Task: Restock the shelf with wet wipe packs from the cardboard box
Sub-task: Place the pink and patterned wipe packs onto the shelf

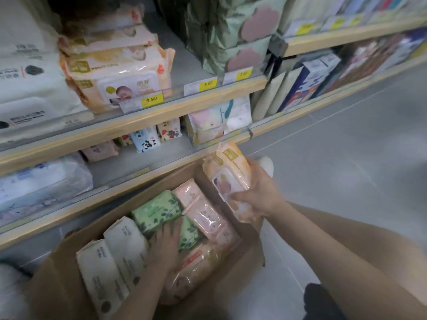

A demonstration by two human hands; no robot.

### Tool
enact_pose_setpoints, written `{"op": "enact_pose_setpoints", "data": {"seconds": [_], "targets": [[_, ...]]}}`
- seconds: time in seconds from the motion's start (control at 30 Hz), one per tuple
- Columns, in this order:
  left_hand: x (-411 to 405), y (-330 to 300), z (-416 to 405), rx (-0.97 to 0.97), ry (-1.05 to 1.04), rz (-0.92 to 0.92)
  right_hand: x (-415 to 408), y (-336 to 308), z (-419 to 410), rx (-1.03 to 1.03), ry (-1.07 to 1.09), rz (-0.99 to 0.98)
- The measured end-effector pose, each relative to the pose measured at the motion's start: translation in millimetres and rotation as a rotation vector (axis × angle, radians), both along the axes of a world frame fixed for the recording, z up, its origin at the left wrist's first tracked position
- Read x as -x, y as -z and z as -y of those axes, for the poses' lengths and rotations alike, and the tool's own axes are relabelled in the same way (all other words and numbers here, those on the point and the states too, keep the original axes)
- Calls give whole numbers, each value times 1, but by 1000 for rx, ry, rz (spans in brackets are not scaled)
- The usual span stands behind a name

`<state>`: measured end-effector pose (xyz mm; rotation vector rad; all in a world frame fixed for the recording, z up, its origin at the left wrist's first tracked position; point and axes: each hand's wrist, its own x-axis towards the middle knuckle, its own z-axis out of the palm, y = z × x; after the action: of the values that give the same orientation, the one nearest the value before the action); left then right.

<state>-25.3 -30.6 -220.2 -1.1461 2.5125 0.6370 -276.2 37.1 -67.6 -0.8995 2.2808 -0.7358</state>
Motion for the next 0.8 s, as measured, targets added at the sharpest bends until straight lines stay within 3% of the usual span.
{"op": "enact_pose_setpoints", "data": {"seconds": [0.17,0.3,0.6,0.8], "targets": [[3,13,10,91,36,-41,15,15,-2,24,89,99],[6,14,7,28,2,-40,20,22,0,16,81,135],[30,2,18,-37,38,120,23,23,1,13,60,169],[26,-15,24,-72,6,6,24,17,0,36,54,175]]}}
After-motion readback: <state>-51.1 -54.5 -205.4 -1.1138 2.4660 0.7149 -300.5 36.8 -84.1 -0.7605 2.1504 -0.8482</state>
